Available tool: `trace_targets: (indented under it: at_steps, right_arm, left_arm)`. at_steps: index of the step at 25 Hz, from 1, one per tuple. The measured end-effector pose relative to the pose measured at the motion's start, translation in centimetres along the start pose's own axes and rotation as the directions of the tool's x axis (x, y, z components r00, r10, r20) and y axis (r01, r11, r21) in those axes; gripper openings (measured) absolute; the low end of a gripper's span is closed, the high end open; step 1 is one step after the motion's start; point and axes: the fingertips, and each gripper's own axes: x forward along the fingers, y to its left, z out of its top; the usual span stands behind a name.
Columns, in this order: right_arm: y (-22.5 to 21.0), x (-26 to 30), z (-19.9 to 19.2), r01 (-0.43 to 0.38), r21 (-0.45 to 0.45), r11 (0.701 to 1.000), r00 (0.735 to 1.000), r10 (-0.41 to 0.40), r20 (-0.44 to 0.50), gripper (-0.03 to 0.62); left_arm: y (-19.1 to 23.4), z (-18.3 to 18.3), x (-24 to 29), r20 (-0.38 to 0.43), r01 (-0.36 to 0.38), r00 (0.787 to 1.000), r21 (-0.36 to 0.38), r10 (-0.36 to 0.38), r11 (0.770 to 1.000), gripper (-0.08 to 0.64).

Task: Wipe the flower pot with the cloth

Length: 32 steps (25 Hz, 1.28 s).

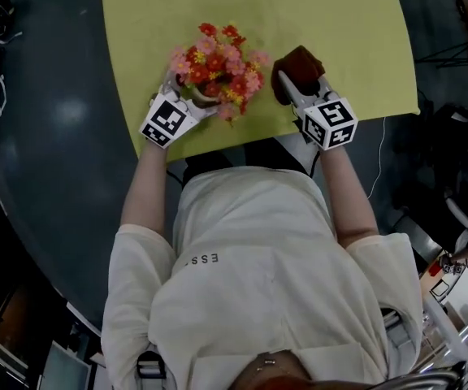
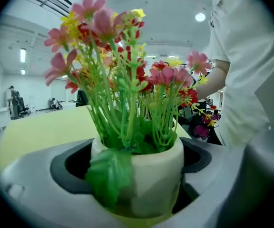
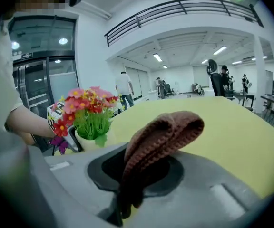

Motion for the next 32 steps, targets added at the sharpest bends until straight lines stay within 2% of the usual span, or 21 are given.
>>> trace_targets:
  at_steps: [4, 13, 16, 18, 20, 22, 23, 25, 29, 31, 32]
  right_arm:
    - [0.1, 0.5, -0.4, -0.031, 0.003, 1.000, 0.999, 0.032, -0.008, 0.054]
    - [-0.9, 2.1, 0.1, -0.108, -0.028, 0.994, 0.994, 0.108, -0.032, 0.054]
    - [-1.4, 2.4, 0.3, -0.130, -0.030, 0.991, 0.991, 0.129, -0.033, 0.055]
    - [-1.5, 2.5, 0.5, -0.153, -0.040, 0.987, 0.988, 0.152, -0.030, 0.054]
    - [-1.2, 2.6, 0.5, -0.179, -0.080, 0.981, 0.984, 0.177, -0.031, 0.054]
    - [-0.5, 2.7, 0.3, -0.207, -0.139, 0.968, 0.978, 0.204, -0.038, 0.055]
    - [-0.2, 2.8, 0.1, -0.219, -0.159, 0.963, 0.976, 0.215, -0.039, 0.055]
    - [0.1, 2.6, -0.2, -0.227, -0.168, 0.959, 0.974, 0.224, -0.035, 0.055]
    - [2.0, 2.2, -1.2, -0.235, -0.172, 0.957, 0.972, 0.230, -0.048, 0.055]
    - [3.4, 2.2, -1.2, -0.244, -0.187, 0.952, 0.970, 0.238, -0.053, 0.055]
    - [4.0, 2.1, -1.0, -0.240, -0.191, 0.952, 0.971, 0.235, -0.047, 0.055]
  left_arm:
    - [0.1, -1.7, 1.8, -0.036, 0.029, 0.999, -0.009, -0.029, 1.000, 0.558]
    - [0.6, -3.1, 2.5, -0.073, 0.004, 0.997, -0.035, -0.006, 0.999, 0.561]
    - [0.9, -3.0, 2.2, -0.071, -0.051, 0.996, -0.055, 0.047, 0.997, 0.600]
    - [0.9, -2.5, 1.5, -0.049, -0.113, 0.993, -0.069, 0.110, 0.991, 0.609]
    - [0.8, -2.2, 0.3, -0.037, -0.196, 0.980, -0.081, 0.194, 0.977, 0.609]
    - [0.9, -1.7, -1.3, -0.015, -0.310, 0.950, -0.114, 0.310, 0.944, 0.602]
    - [0.9, -1.3, -2.3, 0.001, -0.372, 0.927, -0.137, 0.376, 0.918, 0.572]
    - [0.6, -0.4, -4.0, 0.020, -0.489, 0.867, -0.168, 0.499, 0.856, 0.385]
    - [-0.9, 0.7, -6.4, -0.003, -0.640, 0.764, -0.135, 0.646, 0.756, 0.187]
    - [-1.2, 1.6, -7.9, 0.016, -0.708, 0.697, -0.143, 0.717, 0.691, 0.041]
    - [-1.3, 2.0, -8.6, 0.026, -0.732, 0.668, -0.161, 0.744, 0.662, 0.022]
